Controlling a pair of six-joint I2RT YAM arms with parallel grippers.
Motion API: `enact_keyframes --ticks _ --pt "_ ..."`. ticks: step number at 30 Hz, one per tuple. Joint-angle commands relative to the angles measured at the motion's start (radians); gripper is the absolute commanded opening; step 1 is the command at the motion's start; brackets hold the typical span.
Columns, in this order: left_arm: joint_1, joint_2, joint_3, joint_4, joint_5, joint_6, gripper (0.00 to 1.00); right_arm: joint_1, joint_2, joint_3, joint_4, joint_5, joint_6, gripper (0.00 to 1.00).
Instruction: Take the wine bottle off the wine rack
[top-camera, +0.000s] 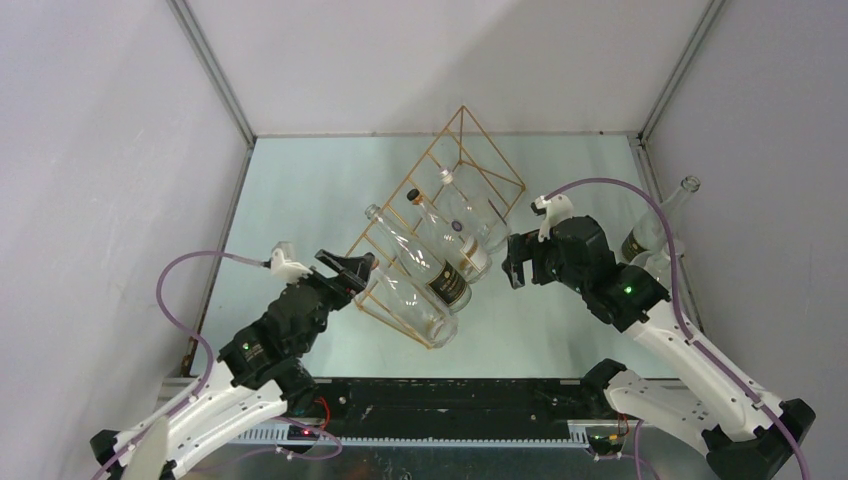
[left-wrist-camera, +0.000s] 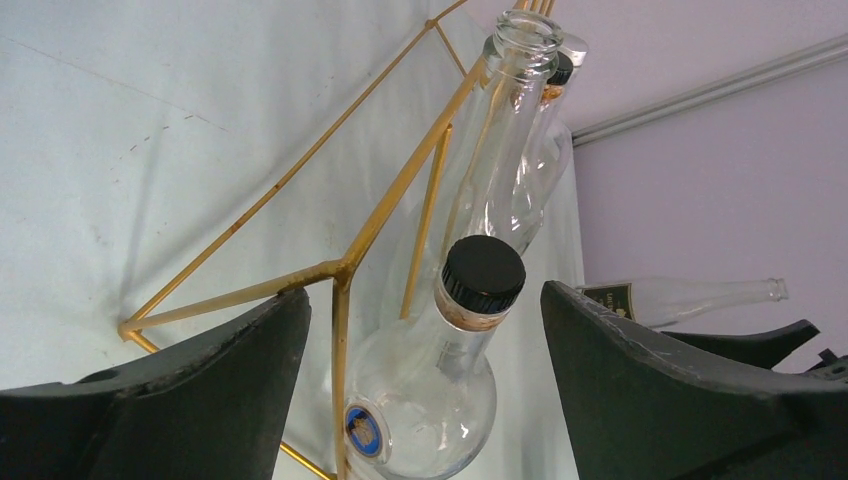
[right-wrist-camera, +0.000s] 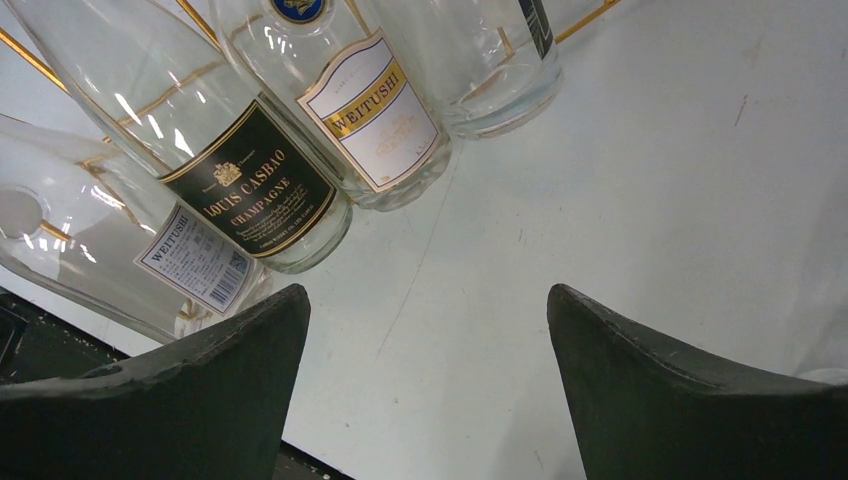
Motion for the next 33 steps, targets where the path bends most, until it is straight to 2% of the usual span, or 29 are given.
enact_keyframes --ticks 1,16,33 --pt "0.038 -0.013 -0.020 0.079 -0.015 0.000 0.94 0.003 -0.012 0.002 0.007 0.022 -0.019 0.91" --pt "0.189 -0.029 -0.005 0.080 0.075 0.061 0.93 0.003 -0.009 0.002 -0.014 0.025 -0.007 0.91" --pt "0.378 0.067 0.019 0.183 0.216 0.126 0.95 0.002 -0.013 0.002 -0.031 0.022 -0.015 0.91"
